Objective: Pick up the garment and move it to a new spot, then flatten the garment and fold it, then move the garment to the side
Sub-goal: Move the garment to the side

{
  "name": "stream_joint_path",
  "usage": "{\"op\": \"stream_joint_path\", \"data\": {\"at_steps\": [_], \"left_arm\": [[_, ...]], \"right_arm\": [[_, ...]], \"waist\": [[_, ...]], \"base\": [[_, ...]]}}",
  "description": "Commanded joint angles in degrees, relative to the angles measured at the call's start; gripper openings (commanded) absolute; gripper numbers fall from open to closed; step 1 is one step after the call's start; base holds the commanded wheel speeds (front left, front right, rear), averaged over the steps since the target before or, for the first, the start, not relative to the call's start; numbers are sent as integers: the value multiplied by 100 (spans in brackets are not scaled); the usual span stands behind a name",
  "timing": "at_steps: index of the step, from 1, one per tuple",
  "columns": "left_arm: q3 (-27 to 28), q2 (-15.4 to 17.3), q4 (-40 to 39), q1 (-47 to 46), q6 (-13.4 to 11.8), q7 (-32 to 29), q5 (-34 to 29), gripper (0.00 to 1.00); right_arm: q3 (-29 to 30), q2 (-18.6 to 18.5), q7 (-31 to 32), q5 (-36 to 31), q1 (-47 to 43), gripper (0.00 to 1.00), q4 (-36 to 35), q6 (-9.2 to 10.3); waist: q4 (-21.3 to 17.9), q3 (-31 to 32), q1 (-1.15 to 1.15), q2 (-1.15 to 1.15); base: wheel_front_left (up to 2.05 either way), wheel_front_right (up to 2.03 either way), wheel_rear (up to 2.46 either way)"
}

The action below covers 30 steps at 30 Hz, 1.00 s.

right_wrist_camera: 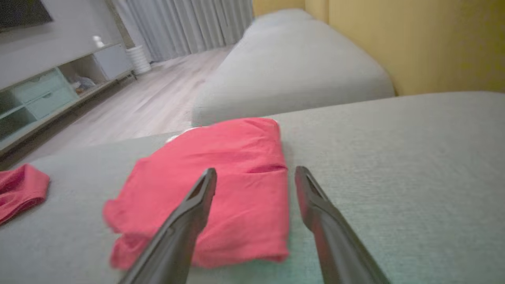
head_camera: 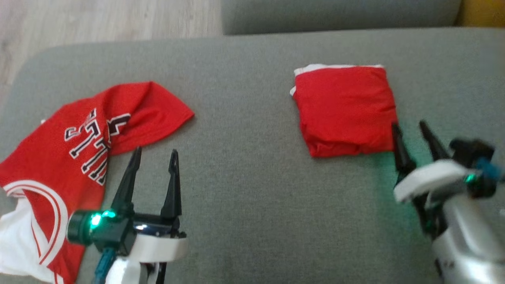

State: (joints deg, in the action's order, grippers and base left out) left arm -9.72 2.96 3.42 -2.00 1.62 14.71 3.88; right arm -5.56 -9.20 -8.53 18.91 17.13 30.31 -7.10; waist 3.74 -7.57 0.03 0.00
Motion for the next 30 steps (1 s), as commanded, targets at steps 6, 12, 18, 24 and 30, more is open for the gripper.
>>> {"op": "stream_joint_path", "data": {"at_steps": [6,12,18,24,30], "left_arm": [[-27,-8,-201,-479,50,29,5,100],[-73,-8,-146,-606,21,29,64,100],[-59,-8,-150,-642,-54,29,119,100],[-6,-8,-242,-767,-17,29,138,100],[-6,-8,-299,-1037,72,29,157,100]], "right_arm": [[-255,-594,850,530,1150,100,821,-39],[-592,-788,1532,1015,1664,100,1391,-39],[-931,-962,1716,1544,1826,0,1401,-39],[-1093,-1508,1700,1609,2099,0,1241,-39],[-899,-2189,1735,1424,2323,0,1099,-39]], "waist": [[208,-545,-3,0],[341,-730,-3,0],[276,-846,-3,0],[-23,-1214,-3,0],[-270,-1691,-3,0]], "base": [[0,0,0],[0,0,0],[0,0,0],[0,0,0],[0,0,0]]}}
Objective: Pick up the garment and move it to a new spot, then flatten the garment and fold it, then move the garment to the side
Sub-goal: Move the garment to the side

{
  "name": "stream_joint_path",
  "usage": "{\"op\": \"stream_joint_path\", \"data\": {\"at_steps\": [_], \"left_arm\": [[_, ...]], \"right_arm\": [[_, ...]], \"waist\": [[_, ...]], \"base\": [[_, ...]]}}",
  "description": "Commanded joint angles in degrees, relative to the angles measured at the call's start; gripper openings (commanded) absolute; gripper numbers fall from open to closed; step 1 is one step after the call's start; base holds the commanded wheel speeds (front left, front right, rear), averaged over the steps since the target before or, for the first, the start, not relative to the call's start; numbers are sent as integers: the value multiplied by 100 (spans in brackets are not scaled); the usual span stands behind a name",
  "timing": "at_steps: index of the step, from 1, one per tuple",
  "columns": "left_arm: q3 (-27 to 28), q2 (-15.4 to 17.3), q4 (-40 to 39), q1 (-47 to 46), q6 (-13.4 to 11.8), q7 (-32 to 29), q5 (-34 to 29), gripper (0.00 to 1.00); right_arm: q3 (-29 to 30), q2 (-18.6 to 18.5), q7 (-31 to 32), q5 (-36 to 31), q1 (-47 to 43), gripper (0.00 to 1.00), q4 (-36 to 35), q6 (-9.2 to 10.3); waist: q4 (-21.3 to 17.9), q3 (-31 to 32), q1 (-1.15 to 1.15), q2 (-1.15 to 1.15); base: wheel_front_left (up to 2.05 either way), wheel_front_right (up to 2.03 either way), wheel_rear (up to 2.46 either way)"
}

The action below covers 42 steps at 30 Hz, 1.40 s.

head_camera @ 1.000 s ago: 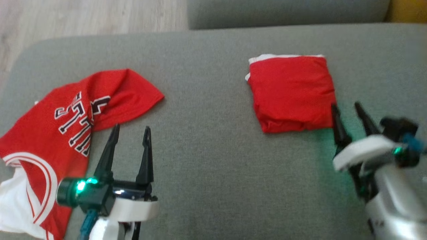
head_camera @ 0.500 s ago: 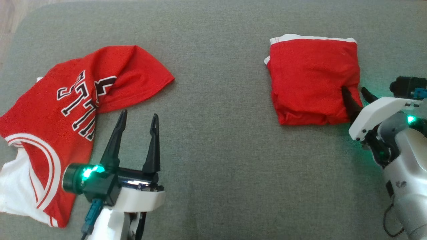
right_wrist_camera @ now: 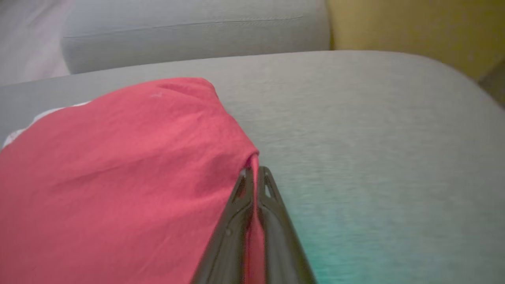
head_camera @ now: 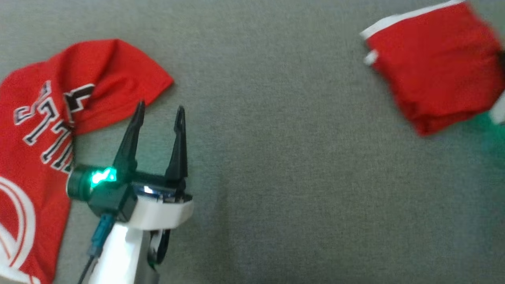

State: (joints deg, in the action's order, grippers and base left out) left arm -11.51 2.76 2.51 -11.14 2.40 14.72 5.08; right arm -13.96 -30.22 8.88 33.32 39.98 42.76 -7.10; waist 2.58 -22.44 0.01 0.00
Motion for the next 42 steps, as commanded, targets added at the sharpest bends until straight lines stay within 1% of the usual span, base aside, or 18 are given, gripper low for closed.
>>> {"op": "stream_joint_path", "data": {"at_steps": [1,3,4,5,9,11,12,13,17,20,22,25,28,31,36,38,39,42], "left_arm": [[158,12,-215,-197,13,28,41,100],[118,12,-238,-355,41,28,59,100],[71,12,-255,-520,70,28,67,100],[45,12,-258,-602,86,28,75,100],[-23,12,-252,-913,134,28,91,100],[-38,12,-235,-1039,153,28,99,100],[-42,12,-218,-1087,161,28,106,100],[-43,12,-199,-1123,171,28,116,100],[-27,12,-114,-1193,180,28,171,100],[-34,12,-60,-1132,136,28,196,100],[-12,12,-8,-1043,90,28,212,100],[70,12,89,-848,12,28,252,100],[187,12,246,-607,-51,28,332,100],[283,11,470,-362,-86,28,370,100],[485,11,865,19,-138,28,372,100],[565,11,978,154,-161,28,352,100],[631,11,1059,298,-185,28,342,100],[663,11,1106,453,-178,28,317,100]], "right_arm": [[33,-232,12,-60,60,0,-170,-39],[291,-528,57,-161,95,0,-221,-39],[628,-819,84,-236,94,0,-270,-39],[814,-954,96,-282,85,0,-296,-39],[1620,-1423,155,-570,-6,0,-449,-39],[2065,-1539,189,-784,-81,0,-539,-39],[2267,-1542,234,-899,-133,30,-586,-39],[2477,-1513,274,-1020,-177,100,-654,-39],[3008,-1194,470,-1639,-455,100,-1136,-39],[3134,-654,515,-1933,-711,100,-1682,-39],[3049,-231,439,-2058,-903,100,-2052,-39],[2706,429,165,-2116,-1171,100,-2446,-39],[2135,952,-313,-2080,-1449,100,-2527,-39],[1501,1340,-951,-2063,-1697,100,-2337,-39],[502,1885,-2168,-2013,-2020,100,-1679,-39],[271,2099,-2344,-2008,-2124,100,-1450,-39],[238,2294,-2380,-2036,-2241,100,-1502,-39],[333,2445,-2384,-2144,-2502,100,-1794,-39]], "waist": [[-183,-302,-1,0],[-233,-515,-1,0],[-266,-736,-1,0],[-271,-839,-1,0],[-268,-1185,-1,0],[-250,-1290,-1,0],[-241,-1309,-1,0],[-231,-1318,-1,0],[-148,-1203,-1,0],[-34,-955,-1,0],[34,-739,-1,0],[99,-355,-1,0],[151,99,-1,0],[199,613,-1,0],[216,1438,-1,0],[207,1712,-1,0],[197,1967,-1,0],[194,2171,-1,0]], "base": [[0,0,0],[0,0,0],[0,0,0],[0,0,0],[0,0,0],[0,0,0],[0,0,0],[0,0,0],[0,0,0],[0,0,0],[0,0,0],[0,0,0],[0,0,0],[0,0,0],[0,0,0],[0,0,0],[0,0,0],[0,0,0]]}}
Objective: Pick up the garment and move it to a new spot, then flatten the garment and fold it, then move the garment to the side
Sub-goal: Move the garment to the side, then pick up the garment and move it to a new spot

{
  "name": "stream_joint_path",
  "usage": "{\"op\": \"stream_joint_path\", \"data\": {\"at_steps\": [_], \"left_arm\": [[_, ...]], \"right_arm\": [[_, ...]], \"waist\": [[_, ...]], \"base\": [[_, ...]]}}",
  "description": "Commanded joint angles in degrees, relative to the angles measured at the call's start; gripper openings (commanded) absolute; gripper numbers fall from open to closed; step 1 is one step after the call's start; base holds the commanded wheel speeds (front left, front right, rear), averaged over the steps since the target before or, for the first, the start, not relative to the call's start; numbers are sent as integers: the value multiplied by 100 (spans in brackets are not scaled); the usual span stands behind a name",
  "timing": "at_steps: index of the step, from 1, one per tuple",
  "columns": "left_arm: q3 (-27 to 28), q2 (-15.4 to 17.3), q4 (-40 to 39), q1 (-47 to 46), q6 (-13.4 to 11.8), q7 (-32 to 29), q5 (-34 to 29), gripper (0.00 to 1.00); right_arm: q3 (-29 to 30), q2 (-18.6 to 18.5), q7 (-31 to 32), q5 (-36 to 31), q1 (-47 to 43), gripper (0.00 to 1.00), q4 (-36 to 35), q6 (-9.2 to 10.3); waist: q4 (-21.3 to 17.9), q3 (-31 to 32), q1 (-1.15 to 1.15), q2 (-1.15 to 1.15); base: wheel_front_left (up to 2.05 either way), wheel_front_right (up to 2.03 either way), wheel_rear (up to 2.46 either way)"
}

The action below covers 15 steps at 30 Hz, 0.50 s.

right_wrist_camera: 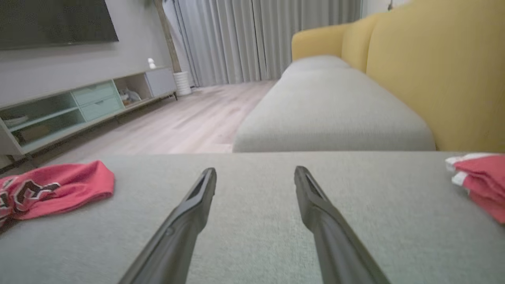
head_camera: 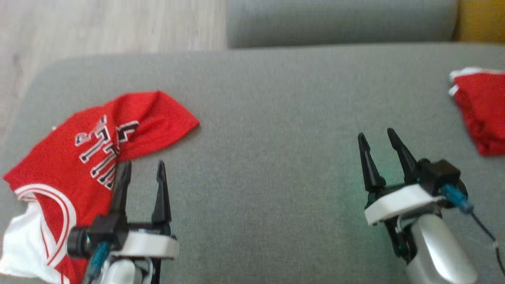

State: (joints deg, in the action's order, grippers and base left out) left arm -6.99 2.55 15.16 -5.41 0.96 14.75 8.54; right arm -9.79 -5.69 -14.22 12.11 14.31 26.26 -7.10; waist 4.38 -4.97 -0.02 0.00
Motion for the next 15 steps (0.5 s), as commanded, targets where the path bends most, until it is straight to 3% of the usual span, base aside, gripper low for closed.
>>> {"op": "stream_joint_path", "data": {"at_steps": [1,8,15], "left_arm": [[223,32,-146,-61,-19,25,-47,100],[253,32,-88,224,145,25,-196,100],[246,32,-61,357,150,25,-300,100]], "right_arm": [[-44,52,-74,-73,-86,100,-264,-39],[53,242,-76,-351,-828,100,-604,-39],[154,276,-77,-343,-1090,100,-674,-39]], "waist": [[14,492,2,0],[-41,780,2,0],[-81,871,2,0]], "base": [[0,0,0],[0,0,0],[0,0,0]]}}
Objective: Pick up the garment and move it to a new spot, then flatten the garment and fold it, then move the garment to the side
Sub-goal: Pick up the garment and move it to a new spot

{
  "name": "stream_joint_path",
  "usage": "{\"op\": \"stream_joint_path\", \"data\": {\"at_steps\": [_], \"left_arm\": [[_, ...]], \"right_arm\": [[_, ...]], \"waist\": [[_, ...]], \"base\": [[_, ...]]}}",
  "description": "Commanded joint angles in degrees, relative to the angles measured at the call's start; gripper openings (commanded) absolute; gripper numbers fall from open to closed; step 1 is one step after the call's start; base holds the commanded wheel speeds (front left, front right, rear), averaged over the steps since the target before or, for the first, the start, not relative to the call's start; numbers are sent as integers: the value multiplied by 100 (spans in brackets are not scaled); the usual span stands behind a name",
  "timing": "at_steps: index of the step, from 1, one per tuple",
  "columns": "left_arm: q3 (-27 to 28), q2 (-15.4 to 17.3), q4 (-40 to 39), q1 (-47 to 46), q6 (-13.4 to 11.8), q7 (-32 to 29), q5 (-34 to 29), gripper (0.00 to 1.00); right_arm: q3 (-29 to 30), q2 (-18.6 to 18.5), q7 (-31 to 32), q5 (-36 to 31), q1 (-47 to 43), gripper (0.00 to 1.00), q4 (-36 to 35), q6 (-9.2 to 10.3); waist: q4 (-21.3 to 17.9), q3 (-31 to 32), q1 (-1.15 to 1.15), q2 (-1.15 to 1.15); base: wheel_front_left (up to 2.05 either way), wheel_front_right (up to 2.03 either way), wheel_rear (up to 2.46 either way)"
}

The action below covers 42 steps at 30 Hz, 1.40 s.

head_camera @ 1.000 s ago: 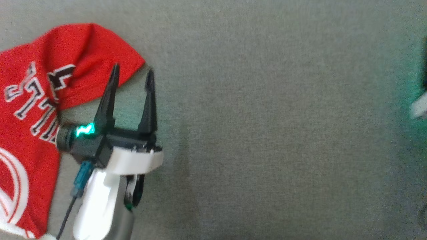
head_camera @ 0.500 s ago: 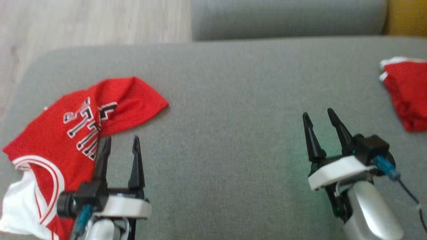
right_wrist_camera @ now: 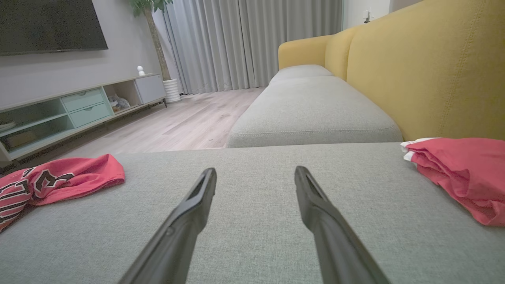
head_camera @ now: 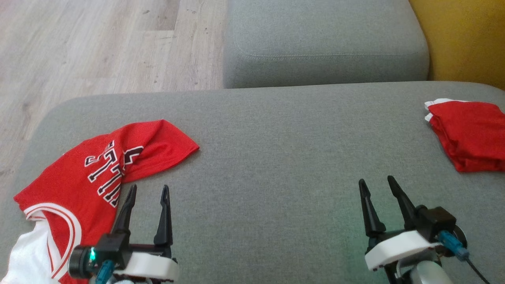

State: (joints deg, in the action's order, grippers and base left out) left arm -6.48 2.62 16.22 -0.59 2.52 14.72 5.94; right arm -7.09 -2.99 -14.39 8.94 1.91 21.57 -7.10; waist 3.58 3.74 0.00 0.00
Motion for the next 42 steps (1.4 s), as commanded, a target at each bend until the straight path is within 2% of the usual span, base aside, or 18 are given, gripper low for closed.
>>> {"op": "stream_joint_path", "data": {"at_steps": [1,16,20,24,29,30,35,37,42], "left_arm": [[194,26,-165,-109,-12,28,-43,100],[178,26,-156,-50,-40,28,-85,100],[177,26,-151,-87,-36,28,-126,100],[158,26,-144,-115,-44,28,-158,100],[204,26,-136,-131,-38,28,-200,100],[204,26,-136,-131,-38,28,-200,100],[296,26,-152,-178,-50,28,-198,100],[424,26,-228,-189,-120,28,-145,100],[793,26,-476,-234,-333,28,112,100]], "right_arm": [[-119,8,-60,2,126,100,-217,-39],[14,11,-61,117,43,100,-248,-39],[53,11,-61,135,16,100,-257,-39],[18,11,-61,163,2,100,-234,-39],[42,11,-61,171,-18,100,-265,-39],[42,11,-61,171,-18,100,-265,-39],[192,11,-61,110,-81,100,-330,-39],[153,11,-61,72,-5,100,-305,-39],[-24,9,-61,-80,362,100,-132,-39]], "waist": [[-3,9,0,0],[-6,14,0,0],[137,-12,0,0],[546,-52,0,0],[1411,-122,0,0],[1411,-122,0,0],[2397,-219,0,0],[2568,-354,0,0],[2688,-651,0,0]], "base": [[0,0,0],[0,0,0],[0,0,0],[0,0,0],[0,0,0],[0,0,0],[0,0,0],[0,0,0],[0,0,0]]}}
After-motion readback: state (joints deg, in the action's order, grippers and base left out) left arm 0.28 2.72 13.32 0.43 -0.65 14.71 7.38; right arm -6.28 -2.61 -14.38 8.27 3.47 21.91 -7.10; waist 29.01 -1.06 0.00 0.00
